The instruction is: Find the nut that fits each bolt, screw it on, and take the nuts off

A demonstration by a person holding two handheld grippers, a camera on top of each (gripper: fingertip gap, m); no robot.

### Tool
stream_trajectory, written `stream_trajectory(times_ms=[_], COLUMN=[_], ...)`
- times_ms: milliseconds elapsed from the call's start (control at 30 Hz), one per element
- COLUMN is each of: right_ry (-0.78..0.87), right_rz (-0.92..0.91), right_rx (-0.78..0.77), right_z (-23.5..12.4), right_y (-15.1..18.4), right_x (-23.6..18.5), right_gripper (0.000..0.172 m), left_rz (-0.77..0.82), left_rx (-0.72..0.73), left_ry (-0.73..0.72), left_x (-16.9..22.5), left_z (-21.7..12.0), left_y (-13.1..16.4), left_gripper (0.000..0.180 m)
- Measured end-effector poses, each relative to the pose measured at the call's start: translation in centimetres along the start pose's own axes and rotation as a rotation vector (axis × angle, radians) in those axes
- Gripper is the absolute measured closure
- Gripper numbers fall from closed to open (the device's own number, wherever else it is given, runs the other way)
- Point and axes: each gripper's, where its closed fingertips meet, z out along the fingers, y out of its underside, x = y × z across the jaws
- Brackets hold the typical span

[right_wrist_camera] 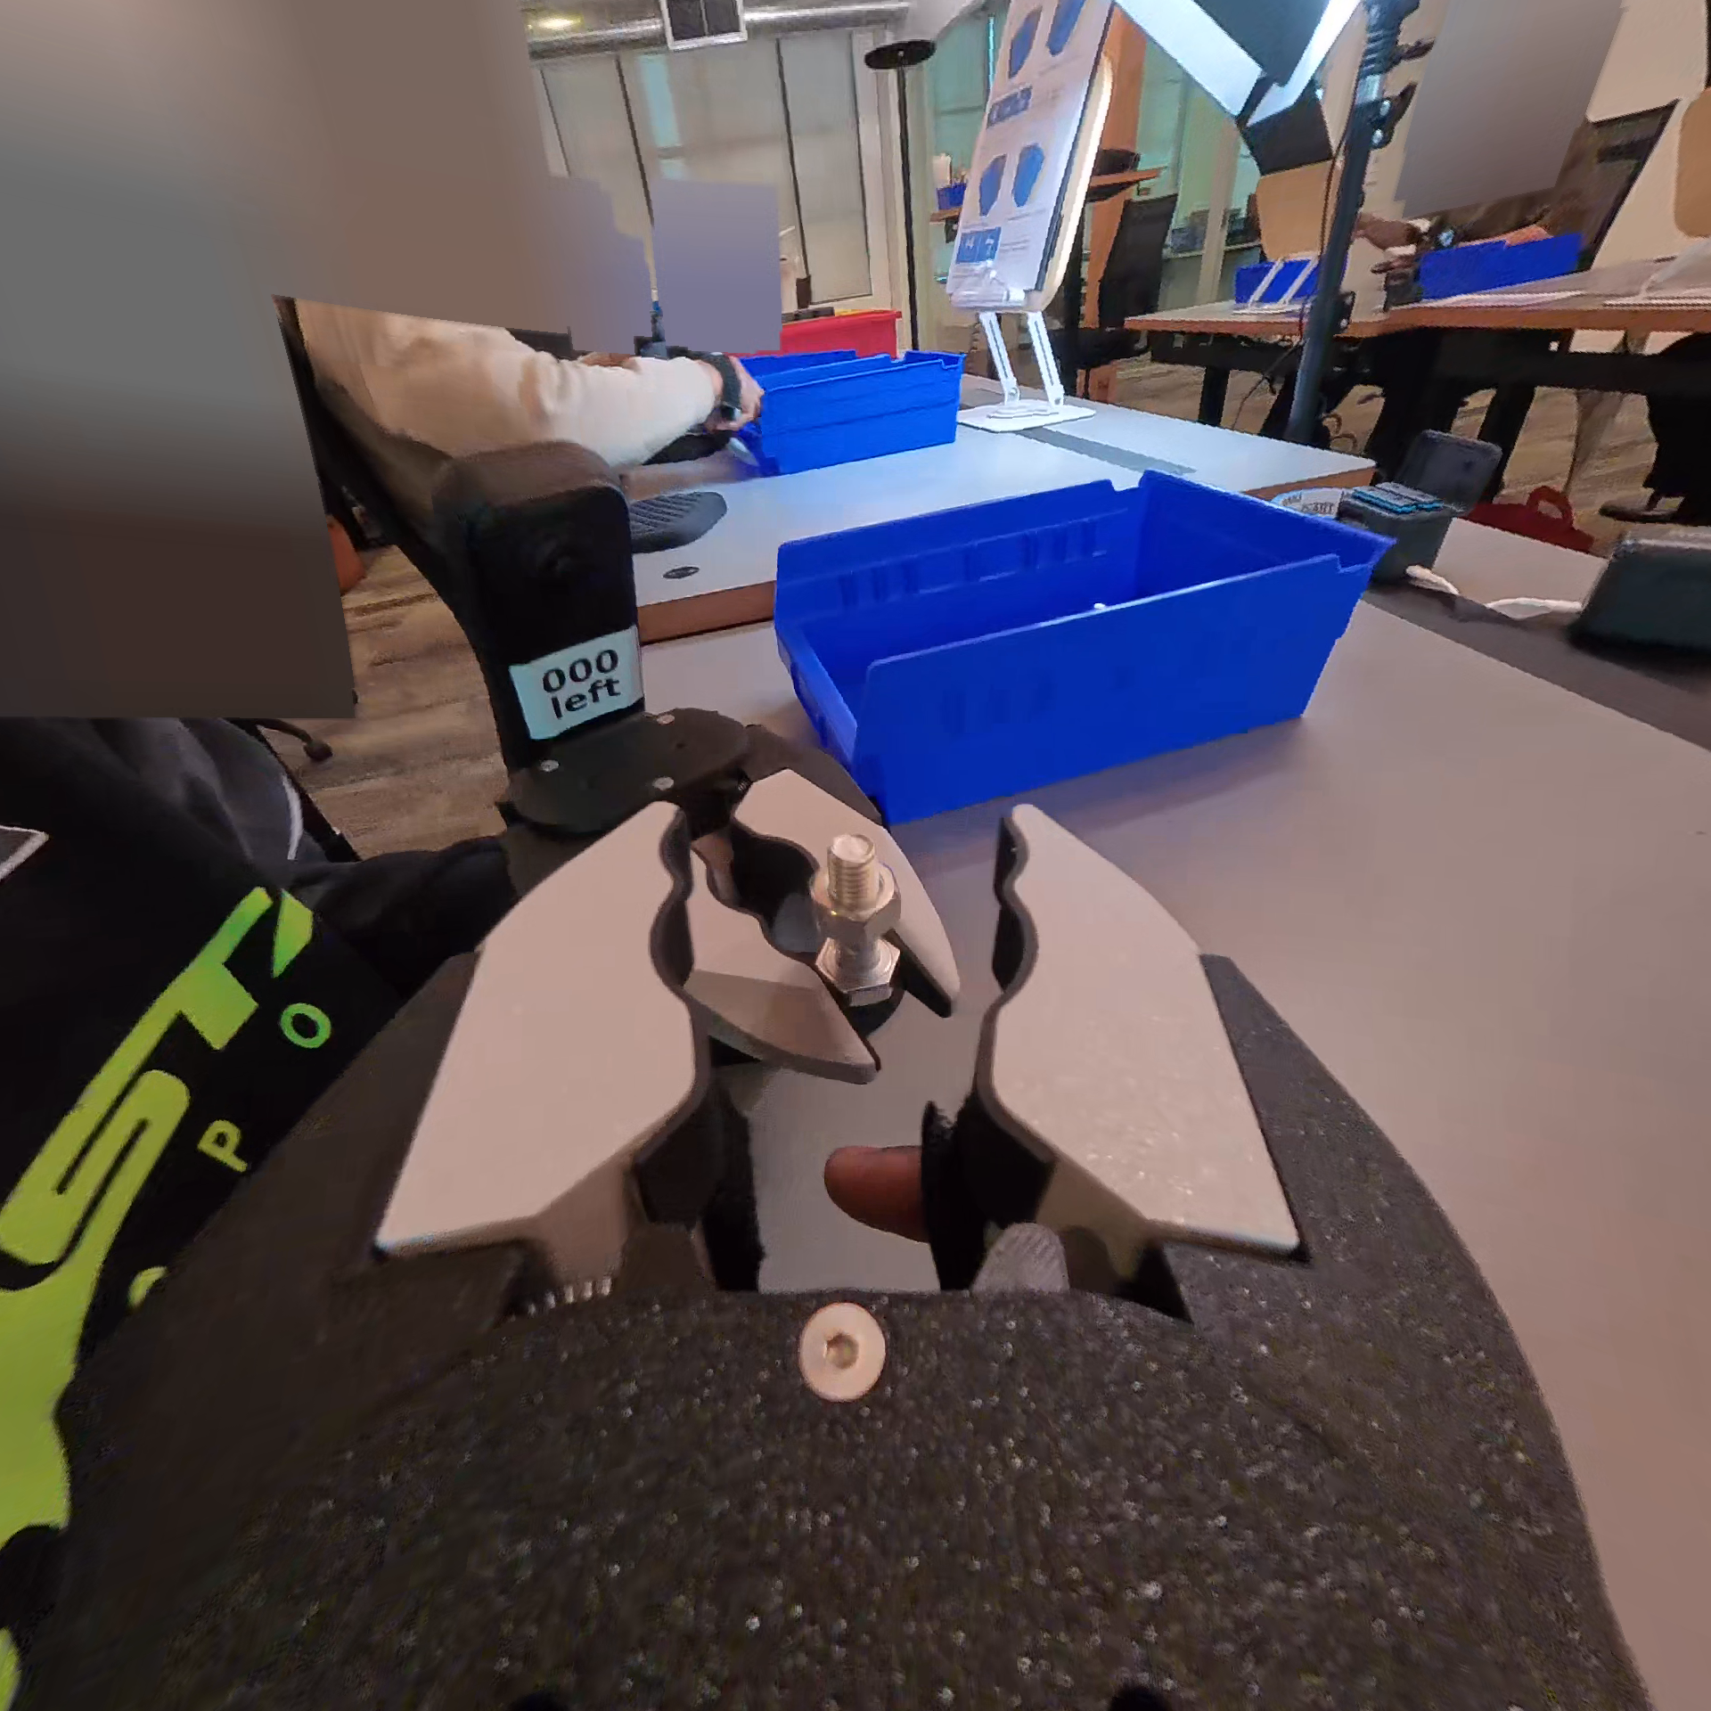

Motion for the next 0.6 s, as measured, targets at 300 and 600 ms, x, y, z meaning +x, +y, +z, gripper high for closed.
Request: stream_trajectory(times_ms=[300,600], right_ry=[0.085,0.073], right_rz=[-0.016,-0.025], right_rx=[-0.002,0.029], right_z=[1.1,-0.1], right_y=[1.5,1.4], right_x=[1.3,1.2], right_gripper=[0.106,0.107], left_rz=[-0.008,-0.032], left_rx=[0.006,0.04], left_ry=[0.07,0.111], left_x=[1.1,1.4], left_z=[0.2,-0.1], left_y=[0.3,0.0], left_gripper=[0.162,0.162])
